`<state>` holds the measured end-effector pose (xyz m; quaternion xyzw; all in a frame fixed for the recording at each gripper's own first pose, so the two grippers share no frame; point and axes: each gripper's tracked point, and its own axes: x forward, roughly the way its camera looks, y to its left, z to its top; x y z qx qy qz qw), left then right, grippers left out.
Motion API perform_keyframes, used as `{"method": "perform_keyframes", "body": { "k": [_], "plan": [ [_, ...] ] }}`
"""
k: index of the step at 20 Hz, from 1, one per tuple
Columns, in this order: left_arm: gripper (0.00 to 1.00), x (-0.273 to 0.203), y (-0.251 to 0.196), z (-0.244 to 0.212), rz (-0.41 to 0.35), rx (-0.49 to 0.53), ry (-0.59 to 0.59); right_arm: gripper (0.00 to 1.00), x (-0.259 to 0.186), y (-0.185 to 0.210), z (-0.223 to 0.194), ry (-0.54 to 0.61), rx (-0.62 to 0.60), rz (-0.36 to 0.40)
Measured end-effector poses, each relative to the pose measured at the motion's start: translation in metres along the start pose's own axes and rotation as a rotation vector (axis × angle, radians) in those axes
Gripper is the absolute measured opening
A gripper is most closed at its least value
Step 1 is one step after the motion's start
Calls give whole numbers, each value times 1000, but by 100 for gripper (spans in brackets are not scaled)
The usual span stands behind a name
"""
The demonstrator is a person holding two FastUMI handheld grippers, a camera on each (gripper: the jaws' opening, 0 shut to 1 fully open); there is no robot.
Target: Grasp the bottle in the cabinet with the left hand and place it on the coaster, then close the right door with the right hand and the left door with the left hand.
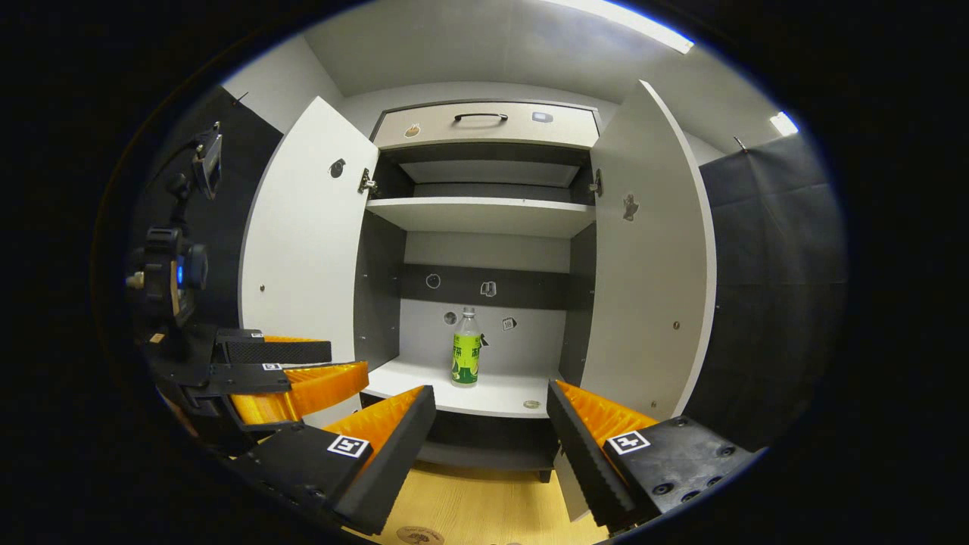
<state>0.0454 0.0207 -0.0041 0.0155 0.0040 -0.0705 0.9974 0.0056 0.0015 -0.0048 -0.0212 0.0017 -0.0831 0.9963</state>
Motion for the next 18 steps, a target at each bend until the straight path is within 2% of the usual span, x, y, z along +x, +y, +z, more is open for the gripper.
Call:
{"method": "perform_keyframes", "body": {
  "k": [5, 14, 18],
  "plan": [
    [95, 53, 9, 1, 12, 4, -8, 98, 19, -10, 2, -19, -7, 28],
    [95, 192, 30, -5, 60, 23, -19, 98, 65, -42, -10, -26, -56, 96],
    [95, 237, 48, -18, 99, 55, -9, 98, 81, -48, -19, -26, -82, 124]
  ]
}}
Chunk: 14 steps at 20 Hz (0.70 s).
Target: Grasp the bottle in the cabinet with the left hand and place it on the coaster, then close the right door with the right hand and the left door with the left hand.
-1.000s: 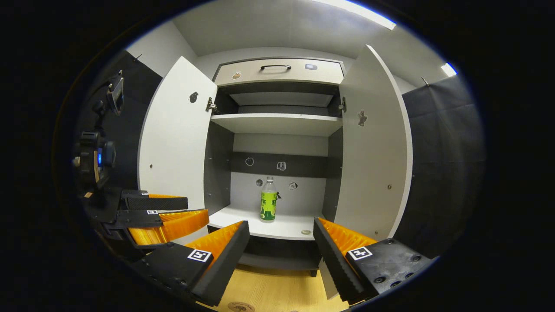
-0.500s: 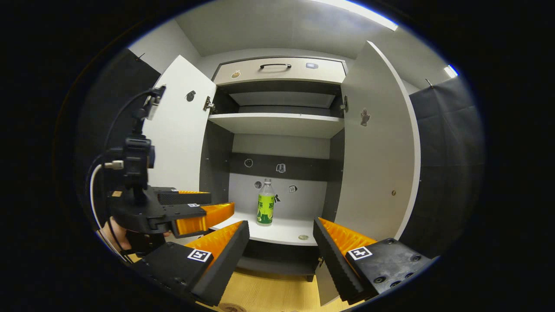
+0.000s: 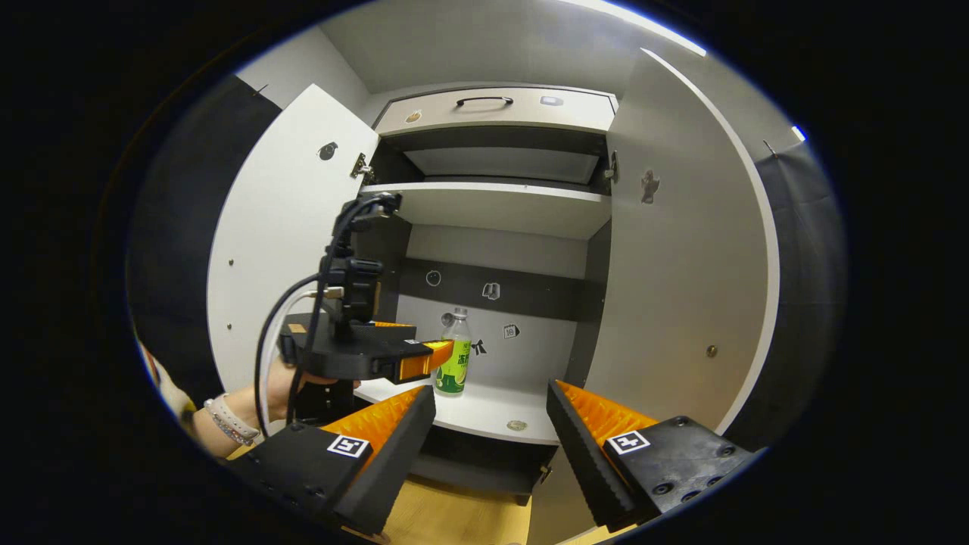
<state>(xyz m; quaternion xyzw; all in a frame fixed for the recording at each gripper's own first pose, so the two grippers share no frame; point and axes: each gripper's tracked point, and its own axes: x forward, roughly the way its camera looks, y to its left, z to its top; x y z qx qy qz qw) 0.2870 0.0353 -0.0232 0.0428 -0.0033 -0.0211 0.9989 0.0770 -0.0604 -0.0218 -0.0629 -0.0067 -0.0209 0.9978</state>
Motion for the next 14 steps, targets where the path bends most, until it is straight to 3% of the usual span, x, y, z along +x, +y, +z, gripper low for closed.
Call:
{"method": "perform_keyframes", "body": {
  "k": [2, 14],
  "plan": [
    [95, 20, 9, -6, 44, 17, 2, 98, 7, -2, -6, 10, -15, 13],
    [94, 89, 38, -29, 89, 1, -3, 98, 37, 10, -26, 41, 21, 92]
  ]
}}
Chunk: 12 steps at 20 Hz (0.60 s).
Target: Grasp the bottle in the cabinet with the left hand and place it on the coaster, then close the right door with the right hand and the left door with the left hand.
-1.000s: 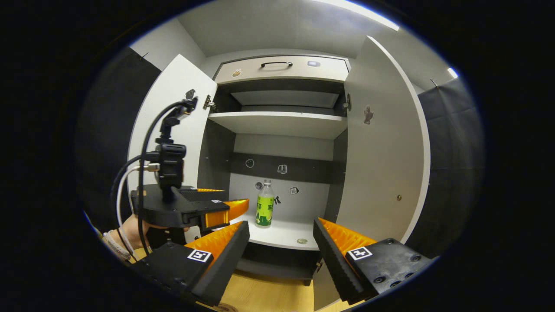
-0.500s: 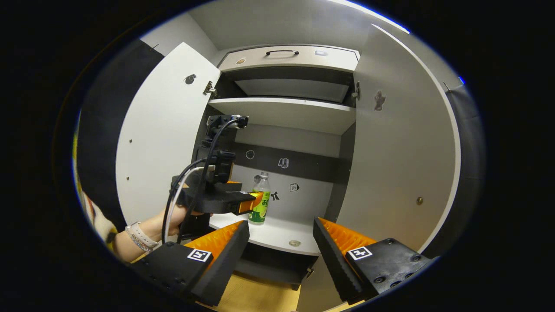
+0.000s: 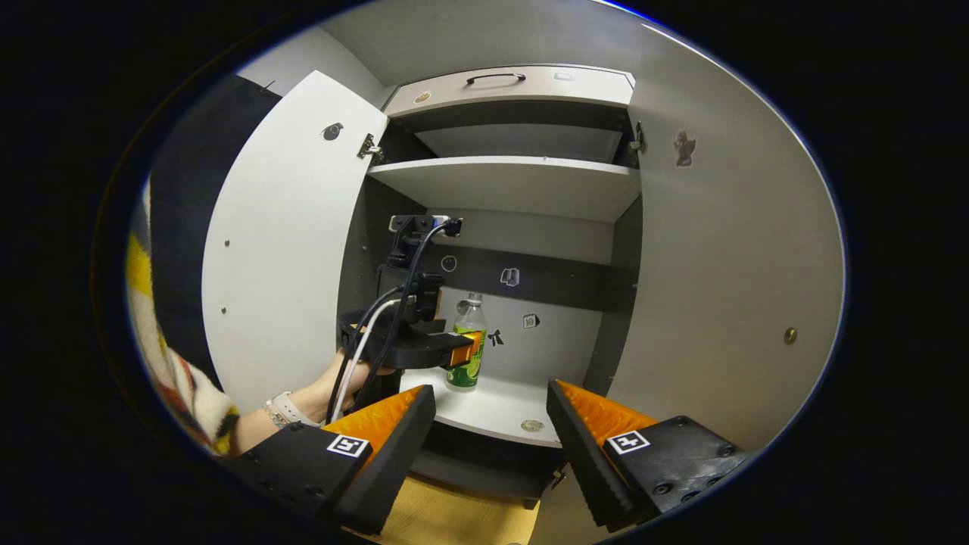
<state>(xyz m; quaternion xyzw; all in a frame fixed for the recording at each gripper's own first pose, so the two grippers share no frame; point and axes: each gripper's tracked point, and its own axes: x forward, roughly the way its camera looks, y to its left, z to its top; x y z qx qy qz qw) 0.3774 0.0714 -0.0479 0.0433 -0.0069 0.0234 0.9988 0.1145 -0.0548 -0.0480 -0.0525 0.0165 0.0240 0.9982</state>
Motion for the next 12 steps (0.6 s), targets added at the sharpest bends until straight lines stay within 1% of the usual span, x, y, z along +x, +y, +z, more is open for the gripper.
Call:
{"method": "perform_keyframes", "body": {
  "k": [4, 8, 12],
  "plan": [
    [94, 15, 0, -2, 3, 32, -13, 98, 8, 0, -5, 10, 14, 8],
    [94, 31, -5, -11, -20, 14, -4, 98, 12, -2, -9, 19, 4, 3],
    [94, 42, -3, -16, -12, 11, -2, 98, 16, -7, -14, 34, 2, -8]
  ]
}}
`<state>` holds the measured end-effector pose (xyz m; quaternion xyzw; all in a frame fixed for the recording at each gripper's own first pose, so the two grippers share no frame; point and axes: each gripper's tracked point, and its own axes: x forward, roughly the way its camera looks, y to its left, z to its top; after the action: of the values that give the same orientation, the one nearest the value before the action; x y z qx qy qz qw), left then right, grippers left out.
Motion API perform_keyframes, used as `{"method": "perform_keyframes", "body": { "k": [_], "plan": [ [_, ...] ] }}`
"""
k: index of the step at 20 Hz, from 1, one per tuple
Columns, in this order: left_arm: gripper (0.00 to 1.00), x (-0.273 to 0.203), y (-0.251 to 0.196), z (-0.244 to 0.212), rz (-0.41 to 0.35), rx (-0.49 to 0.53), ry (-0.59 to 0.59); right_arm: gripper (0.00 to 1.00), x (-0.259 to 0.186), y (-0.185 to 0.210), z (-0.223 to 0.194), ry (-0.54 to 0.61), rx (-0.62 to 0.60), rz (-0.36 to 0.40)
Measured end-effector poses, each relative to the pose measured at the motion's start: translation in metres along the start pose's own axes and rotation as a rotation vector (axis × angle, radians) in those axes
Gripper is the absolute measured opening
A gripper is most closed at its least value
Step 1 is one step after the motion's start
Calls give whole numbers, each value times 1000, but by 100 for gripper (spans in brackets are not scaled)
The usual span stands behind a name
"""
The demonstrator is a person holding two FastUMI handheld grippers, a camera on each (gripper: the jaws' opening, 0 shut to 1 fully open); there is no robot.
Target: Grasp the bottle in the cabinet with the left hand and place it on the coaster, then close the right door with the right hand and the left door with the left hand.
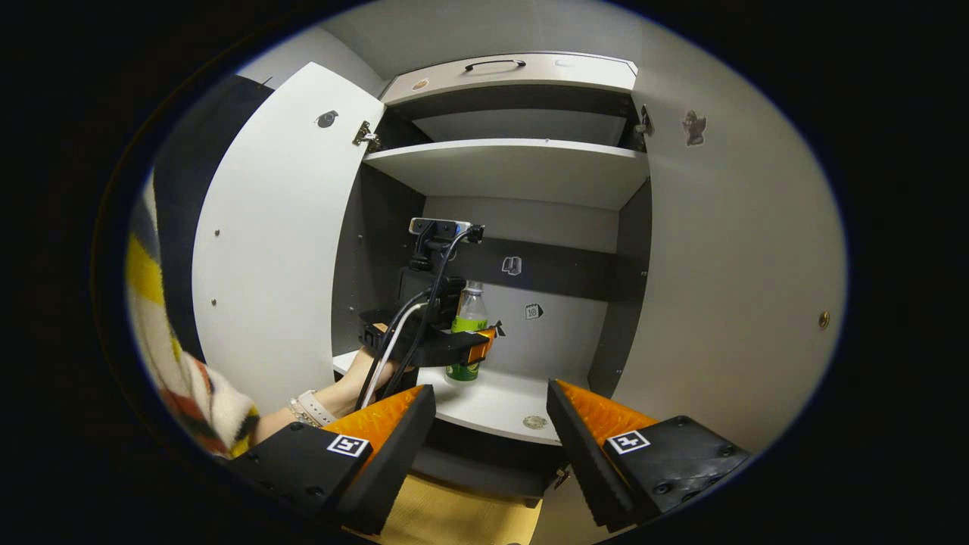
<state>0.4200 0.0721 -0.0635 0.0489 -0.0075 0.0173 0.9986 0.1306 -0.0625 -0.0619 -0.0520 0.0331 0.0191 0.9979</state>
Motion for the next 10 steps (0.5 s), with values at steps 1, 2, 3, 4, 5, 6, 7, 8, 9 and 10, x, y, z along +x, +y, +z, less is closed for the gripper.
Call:
{"method": "perform_keyframes", "body": {
  "k": [1, 2, 3, 4, 5, 6, 7, 8, 9, 10],
  "plan": [
    [95, 1, -1, 1, -4, -8, -9, 98, 1, -1, -2, 5, 1, -3],
    [95, 1, -1, 2, -6, -16, -19, 98, 2, -2, -3, 8, 3, -5],
    [93, 1, -1, 4, -6, -22, -28, 98, 3, -3, -3, 10, 2, -8],
    [89, 1, 1, 5, -4, -24, -32, 98, 3, -4, -4, 9, 1, -12],
    [85, 2, 2, 5, -6, -23, -32, 98, 3, -4, -4, 9, 2, -13],
    [84, 3, 1, 5, -3, -22, -32, 98, 3, -4, -4, 9, 3, -11],
    [80, 1, -1, 5, -6, -22, -31, 98, 3, -3, -4, 8, 5, -8],
    [80, 1, 0, 5, -8, -21, -29, 98, 4, -3, -4, 8, 4, -7],
    [79, 0, 1, 5, -8, -19, -25, 98, 4, -3, -4, 6, 3, -8],
    [78, 0, 0, 5, -12, -18, -22, 98, 3, -2, -3, 4, 1, -8]
  ]
}}
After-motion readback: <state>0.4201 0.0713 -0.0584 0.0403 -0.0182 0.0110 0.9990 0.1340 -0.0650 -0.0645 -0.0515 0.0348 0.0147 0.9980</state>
